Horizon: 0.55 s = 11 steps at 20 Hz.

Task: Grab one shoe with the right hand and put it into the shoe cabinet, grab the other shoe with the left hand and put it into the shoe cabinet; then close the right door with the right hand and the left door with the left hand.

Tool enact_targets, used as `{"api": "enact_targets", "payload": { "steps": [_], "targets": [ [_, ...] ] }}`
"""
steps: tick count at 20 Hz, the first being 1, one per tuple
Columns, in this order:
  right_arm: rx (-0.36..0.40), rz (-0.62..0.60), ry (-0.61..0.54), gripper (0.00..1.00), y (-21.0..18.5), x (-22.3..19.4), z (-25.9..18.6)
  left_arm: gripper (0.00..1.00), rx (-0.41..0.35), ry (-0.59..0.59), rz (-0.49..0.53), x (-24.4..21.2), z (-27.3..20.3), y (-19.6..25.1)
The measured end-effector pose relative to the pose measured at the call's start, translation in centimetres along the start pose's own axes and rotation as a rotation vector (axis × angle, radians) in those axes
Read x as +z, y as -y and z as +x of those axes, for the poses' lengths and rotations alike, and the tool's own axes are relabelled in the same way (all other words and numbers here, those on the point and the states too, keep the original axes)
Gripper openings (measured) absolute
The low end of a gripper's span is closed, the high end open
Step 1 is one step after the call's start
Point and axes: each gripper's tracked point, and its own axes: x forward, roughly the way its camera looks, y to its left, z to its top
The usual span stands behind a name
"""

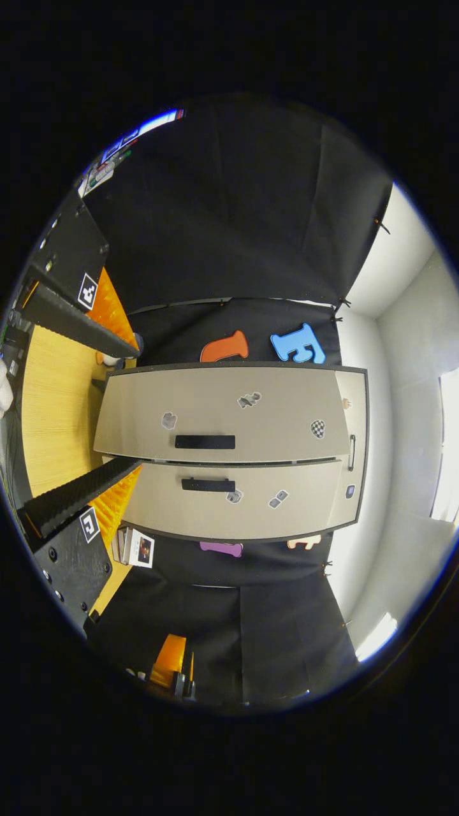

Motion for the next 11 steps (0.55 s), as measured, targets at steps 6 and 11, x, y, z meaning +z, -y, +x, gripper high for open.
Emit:
{"api": "enact_targets", "payload": {
  "steps": [6, 11],
  "targets": [
    [0.011, 0.003, -0.007, 0.98, -0.76, -0.30, -0.17, 0.95, 0.014, -0.004, 0.040, -0.21, -1.08, -0.53],
    [0.003, 0.005, 0.006, 0.98, -0.86, 0.14, -0.64, 0.96, 0.004, 0.006, 0.043, 0.45, -1.27, -0.09]
  ]
}}
